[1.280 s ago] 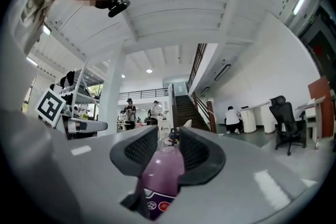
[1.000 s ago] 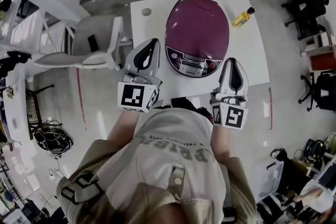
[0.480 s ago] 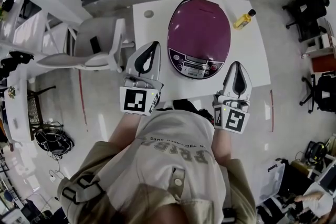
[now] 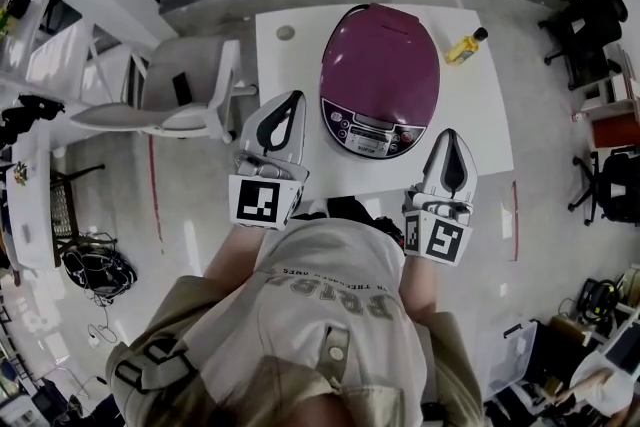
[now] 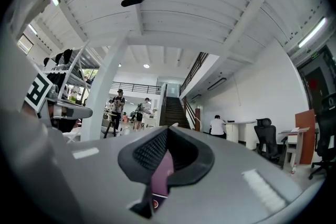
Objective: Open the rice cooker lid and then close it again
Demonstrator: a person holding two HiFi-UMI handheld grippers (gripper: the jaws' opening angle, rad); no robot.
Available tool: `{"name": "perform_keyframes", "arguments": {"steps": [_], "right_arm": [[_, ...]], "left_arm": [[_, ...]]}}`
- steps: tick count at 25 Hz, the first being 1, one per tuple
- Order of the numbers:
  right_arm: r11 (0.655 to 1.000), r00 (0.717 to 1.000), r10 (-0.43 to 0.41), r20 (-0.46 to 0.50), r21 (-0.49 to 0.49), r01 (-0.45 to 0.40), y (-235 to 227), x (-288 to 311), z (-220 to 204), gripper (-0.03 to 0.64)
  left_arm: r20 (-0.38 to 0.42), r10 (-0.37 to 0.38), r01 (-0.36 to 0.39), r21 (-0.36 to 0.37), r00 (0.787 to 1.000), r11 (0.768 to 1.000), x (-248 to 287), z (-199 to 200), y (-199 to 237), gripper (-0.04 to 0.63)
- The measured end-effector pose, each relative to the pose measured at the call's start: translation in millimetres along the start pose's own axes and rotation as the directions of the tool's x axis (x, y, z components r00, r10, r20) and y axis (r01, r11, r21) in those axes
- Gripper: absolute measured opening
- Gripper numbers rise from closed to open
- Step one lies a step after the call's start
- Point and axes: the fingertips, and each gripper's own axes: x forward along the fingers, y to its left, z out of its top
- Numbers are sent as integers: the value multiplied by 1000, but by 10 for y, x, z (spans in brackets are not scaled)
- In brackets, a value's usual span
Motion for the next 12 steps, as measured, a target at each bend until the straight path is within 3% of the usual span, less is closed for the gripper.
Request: {"name": "perform_keyframes", "arguments": {"steps": [12], "right_arm": [[1000, 1000, 9, -4, -27, -9, 14, -16, -7, 0]], "left_arm": [[-31, 27, -25, 45, 999, 999, -5, -115, 7, 11]]}}
